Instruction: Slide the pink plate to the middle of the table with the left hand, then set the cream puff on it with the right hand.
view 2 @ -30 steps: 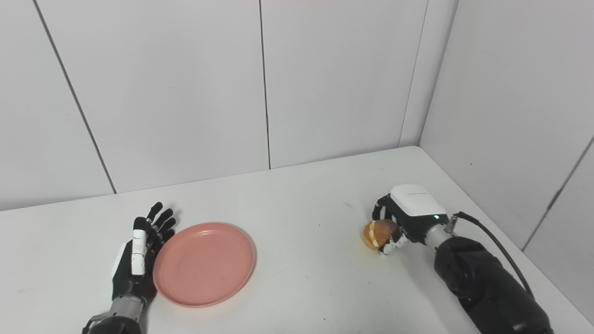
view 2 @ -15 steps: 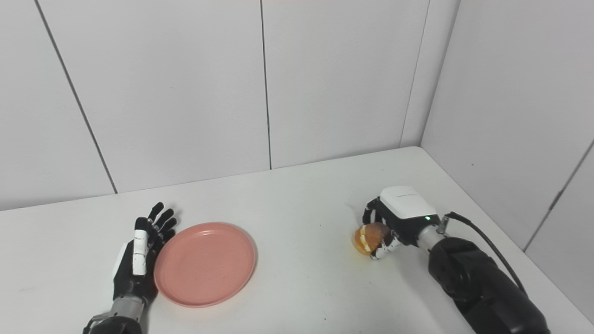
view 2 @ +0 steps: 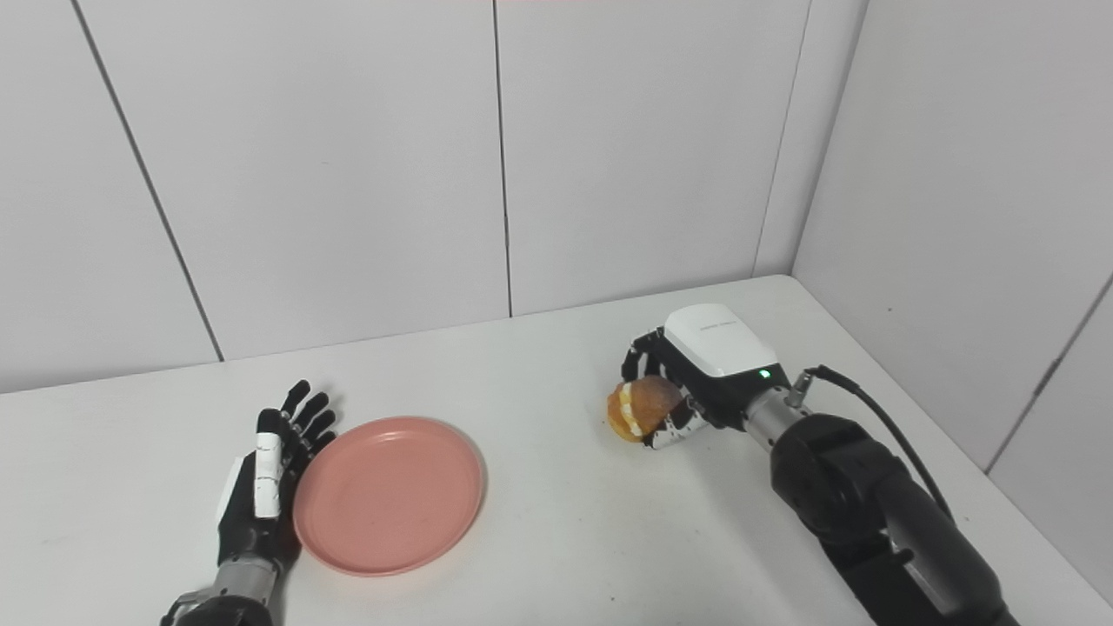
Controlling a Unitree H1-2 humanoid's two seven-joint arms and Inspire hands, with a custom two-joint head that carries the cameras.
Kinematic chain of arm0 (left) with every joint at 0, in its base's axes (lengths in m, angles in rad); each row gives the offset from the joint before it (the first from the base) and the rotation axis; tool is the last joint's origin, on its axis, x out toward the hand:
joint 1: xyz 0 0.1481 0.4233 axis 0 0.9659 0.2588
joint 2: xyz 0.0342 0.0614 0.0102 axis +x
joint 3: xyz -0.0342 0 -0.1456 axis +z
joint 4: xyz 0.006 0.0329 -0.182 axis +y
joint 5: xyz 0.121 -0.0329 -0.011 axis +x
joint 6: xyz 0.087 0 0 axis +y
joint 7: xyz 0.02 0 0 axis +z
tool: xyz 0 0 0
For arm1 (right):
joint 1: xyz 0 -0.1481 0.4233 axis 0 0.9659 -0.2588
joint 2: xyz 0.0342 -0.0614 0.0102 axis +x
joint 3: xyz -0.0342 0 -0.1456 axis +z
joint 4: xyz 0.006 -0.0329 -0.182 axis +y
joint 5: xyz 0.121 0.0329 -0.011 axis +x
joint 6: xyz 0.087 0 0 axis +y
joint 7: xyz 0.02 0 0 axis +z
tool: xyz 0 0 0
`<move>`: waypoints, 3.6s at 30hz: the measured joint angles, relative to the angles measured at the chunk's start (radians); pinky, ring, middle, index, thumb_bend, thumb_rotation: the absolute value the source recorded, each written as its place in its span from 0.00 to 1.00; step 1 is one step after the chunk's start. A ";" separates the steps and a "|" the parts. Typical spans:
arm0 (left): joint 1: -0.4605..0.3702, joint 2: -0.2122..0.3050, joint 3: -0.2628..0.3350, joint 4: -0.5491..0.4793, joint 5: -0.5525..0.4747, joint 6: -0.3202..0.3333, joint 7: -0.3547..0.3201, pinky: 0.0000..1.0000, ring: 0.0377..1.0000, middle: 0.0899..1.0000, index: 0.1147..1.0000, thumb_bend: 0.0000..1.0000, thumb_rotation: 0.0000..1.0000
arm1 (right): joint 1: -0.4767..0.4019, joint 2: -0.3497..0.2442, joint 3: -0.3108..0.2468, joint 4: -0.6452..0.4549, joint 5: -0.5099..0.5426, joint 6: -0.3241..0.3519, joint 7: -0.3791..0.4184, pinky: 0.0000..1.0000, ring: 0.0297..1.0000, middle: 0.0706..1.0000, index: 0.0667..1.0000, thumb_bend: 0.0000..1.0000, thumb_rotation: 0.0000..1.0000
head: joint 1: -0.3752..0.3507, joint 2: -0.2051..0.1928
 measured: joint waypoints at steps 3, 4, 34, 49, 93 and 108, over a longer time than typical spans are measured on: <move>0.005 -0.011 -0.004 -0.005 0.016 0.001 0.016 0.90 0.90 0.91 0.90 0.84 0.99 | -0.009 0.028 -0.014 -0.021 0.021 0.000 0.000 0.33 0.36 0.39 0.48 0.52 0.00 | 0.026 0.000; 0.006 -0.015 -0.006 -0.007 0.019 0.001 0.019 0.89 0.90 0.91 0.90 0.84 0.99 | -0.012 0.039 -0.018 -0.022 0.026 0.000 0.000 0.32 0.36 0.39 0.48 0.52 0.00 | 0.026 0.000; 0.019 -0.062 -0.023 -0.024 0.104 -0.002 0.102 0.83 0.86 0.87 0.87 0.79 0.99 | -0.171 0.260 0.124 0.054 0.042 -0.005 0.041 0.32 0.35 0.39 0.48 0.52 0.00 | 0.264 0.002; 0.030 -0.067 -0.030 -0.043 0.104 0.006 0.102 0.82 0.85 0.86 0.87 0.79 0.97 | -0.189 0.378 0.246 0.182 -0.017 -0.003 0.030 0.33 0.39 0.42 0.46 0.53 0.00 | 0.255 0.008; 0.030 -0.073 -0.039 -0.046 0.104 0.011 0.101 0.84 0.88 0.87 0.88 0.80 0.98 | -0.293 0.380 0.397 0.330 -0.142 0.001 0.190 0.46 0.56 0.61 0.45 0.52 0.14 | 0.246 0.040; 0.030 -0.073 -0.040 -0.048 0.104 0.015 0.097 0.84 0.90 0.88 0.88 0.80 0.98 | -0.296 0.375 0.376 0.306 -0.163 0.009 0.217 0.73 0.77 0.76 0.65 1.00 0.27 | 0.239 0.037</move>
